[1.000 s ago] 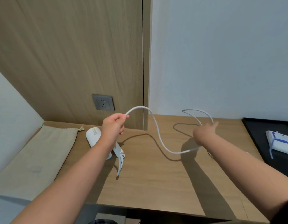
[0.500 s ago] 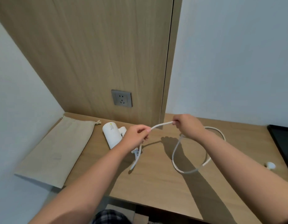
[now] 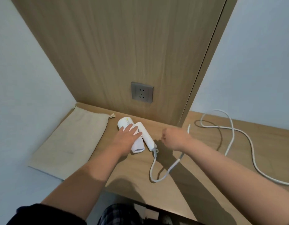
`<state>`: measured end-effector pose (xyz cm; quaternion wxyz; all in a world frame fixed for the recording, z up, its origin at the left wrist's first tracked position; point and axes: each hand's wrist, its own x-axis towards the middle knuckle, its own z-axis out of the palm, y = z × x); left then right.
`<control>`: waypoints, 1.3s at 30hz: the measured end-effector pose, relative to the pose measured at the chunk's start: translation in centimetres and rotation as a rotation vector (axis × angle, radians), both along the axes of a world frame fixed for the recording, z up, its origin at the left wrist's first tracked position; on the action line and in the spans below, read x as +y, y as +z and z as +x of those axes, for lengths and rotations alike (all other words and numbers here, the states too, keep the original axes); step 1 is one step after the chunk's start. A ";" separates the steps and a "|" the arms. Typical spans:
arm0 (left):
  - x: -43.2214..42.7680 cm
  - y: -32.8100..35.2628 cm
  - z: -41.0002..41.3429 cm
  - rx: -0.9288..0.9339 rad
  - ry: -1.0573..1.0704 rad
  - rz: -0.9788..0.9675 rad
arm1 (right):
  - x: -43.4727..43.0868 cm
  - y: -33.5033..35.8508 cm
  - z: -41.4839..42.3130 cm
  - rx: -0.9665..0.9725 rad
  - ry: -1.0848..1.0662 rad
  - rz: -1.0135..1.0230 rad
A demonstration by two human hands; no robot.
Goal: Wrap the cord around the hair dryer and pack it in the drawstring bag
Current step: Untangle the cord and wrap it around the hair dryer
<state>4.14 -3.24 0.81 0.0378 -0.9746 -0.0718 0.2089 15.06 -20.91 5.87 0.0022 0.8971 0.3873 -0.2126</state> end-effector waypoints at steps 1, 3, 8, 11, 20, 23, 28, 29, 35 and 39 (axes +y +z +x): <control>0.3 -0.3 0.4 0.019 -0.037 0.043 | 0.7 -1.3 -0.3 0.050 0.006 -0.088; 0.6 -0.7 1.1 0.022 -0.102 0.097 | 1.7 -3.7 -0.3 0.202 -0.068 -0.161; 0.8 -1.7 1.7 -0.129 -0.097 0.083 | 2.8 -6.6 1.0 0.466 -0.388 0.033; 0.4 -2.4 1.6 -0.183 -0.121 0.058 | 2.6 -6.8 2.1 0.536 -0.505 0.079; -0.8 -3.4 0.6 -0.341 -0.110 -0.127 | 1.0 -5.3 3.0 0.650 -0.639 0.442; -0.6 -2.0 0.4 -0.414 0.060 -0.235 | 0.0 -3.0 4.0 0.511 -0.585 0.559; -1.0 0.0 0.8 -0.408 0.347 -0.576 | -2.4 0.9 5.0 0.358 -0.409 0.613; -1.2 0.4 1.0 -0.388 0.453 -0.756 | -3.0 1.7 5.1 0.351 -0.378 0.620; -2.2 3.3 1.2 -0.154 0.525 -1.164 | -4.9 6.2 4.9 0.456 -0.350 0.760; -3.5 6.3 1.3 -0.202 0.340 -0.968 | -5.6 8.2 5.5 0.492 -0.420 0.884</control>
